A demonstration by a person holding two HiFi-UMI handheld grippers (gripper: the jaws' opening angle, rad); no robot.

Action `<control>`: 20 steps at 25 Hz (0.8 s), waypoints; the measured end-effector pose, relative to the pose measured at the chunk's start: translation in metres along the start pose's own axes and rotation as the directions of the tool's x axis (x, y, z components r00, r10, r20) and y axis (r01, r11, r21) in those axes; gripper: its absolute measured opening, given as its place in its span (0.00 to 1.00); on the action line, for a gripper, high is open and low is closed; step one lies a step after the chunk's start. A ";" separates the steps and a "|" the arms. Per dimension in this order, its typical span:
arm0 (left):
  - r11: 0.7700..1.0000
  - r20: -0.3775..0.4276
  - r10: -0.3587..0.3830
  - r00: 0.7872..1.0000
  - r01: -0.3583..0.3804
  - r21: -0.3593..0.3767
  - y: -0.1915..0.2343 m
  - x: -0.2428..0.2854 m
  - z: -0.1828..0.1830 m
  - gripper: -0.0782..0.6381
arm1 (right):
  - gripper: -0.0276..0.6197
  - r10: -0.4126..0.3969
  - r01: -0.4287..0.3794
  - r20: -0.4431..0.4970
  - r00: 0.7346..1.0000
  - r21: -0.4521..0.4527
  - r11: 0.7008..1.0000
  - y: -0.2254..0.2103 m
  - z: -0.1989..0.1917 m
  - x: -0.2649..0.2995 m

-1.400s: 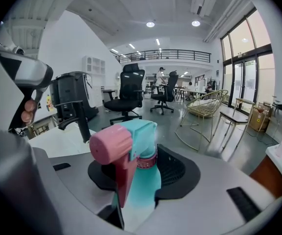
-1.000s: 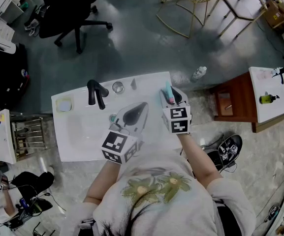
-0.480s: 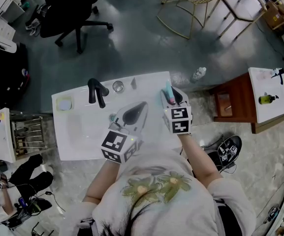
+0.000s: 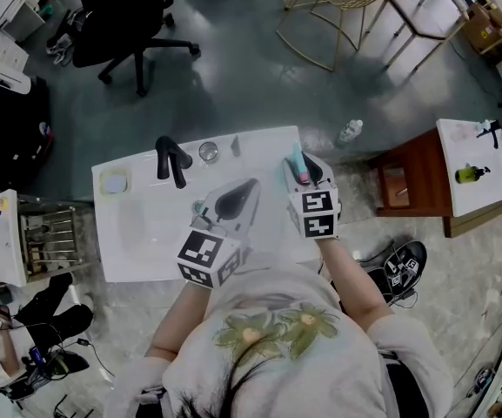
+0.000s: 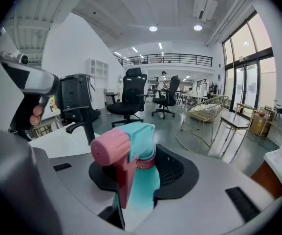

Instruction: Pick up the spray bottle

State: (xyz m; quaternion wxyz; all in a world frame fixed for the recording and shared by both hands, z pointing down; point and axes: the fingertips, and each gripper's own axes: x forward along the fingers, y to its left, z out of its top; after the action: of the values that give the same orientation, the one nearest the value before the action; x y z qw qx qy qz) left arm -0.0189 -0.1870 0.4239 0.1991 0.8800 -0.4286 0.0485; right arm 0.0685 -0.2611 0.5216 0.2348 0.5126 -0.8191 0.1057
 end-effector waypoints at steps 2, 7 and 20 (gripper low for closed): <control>1.000 0.002 0.001 1.000 -0.001 0.001 -0.001 -0.002 -0.001 0.12 | 0.28 0.002 -0.002 -0.008 1.000 0.000 1.000 0.002 -0.002 -0.003; 1.000 0.006 -0.002 1.000 0.002 0.004 -0.005 -0.007 0.000 0.12 | 0.28 0.023 -0.023 0.022 0.999 -0.001 1.000 0.011 0.011 -0.014; 1.000 0.024 -0.010 1.000 0.010 0.016 -0.024 -0.026 -0.004 0.12 | 0.28 0.037 -0.036 0.092 0.995 -0.013 0.999 0.024 0.030 -0.050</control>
State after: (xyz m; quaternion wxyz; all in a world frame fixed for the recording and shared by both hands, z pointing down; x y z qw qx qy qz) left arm -0.0163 -0.1530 0.4135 0.1873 0.8841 -0.4262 0.0400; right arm 0.0572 -0.2232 0.4721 0.1976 0.5004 -0.8390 0.0816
